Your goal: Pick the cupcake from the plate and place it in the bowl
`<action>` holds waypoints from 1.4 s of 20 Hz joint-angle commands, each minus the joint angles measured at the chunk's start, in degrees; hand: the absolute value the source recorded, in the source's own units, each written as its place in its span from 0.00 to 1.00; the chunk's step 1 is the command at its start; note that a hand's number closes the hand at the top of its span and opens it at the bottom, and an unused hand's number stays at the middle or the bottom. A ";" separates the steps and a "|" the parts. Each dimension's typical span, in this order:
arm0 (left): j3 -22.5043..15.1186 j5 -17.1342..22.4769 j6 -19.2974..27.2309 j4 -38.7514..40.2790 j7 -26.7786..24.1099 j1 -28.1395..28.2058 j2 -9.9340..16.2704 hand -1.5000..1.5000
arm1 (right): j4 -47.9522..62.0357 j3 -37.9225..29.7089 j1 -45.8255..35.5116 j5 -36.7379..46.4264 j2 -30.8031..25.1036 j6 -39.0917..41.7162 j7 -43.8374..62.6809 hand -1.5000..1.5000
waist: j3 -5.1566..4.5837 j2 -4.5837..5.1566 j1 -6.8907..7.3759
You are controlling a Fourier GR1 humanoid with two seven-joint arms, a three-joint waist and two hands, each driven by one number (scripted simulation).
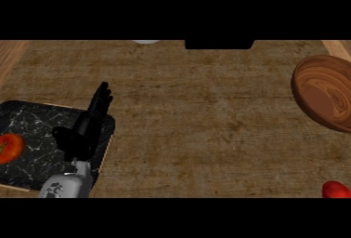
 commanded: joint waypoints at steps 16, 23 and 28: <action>-1.88 -1.62 0.32 4.05 -1.52 -4.63 -2.66 0.50 | 36.86 27.54 -33.78 37.42 6.95 -15.22 -7.69 1.00 | 0.14 0.96 3.54; -2.08 -2.19 -0.69 3.59 -1.47 -3.72 -1.48 0.50 | 58.00 33.14 -47.45 49.53 14.51 -16.70 -15.12 1.00 | 0.15 0.75 3.02; 0.30 -0.02 -1.04 4.10 -0.27 -6.04 -1.19 0.50 | 72.00 34.75 -51.78 50.95 17.83 -11.05 -17.93 1.00 | 0.24 1.33 3.97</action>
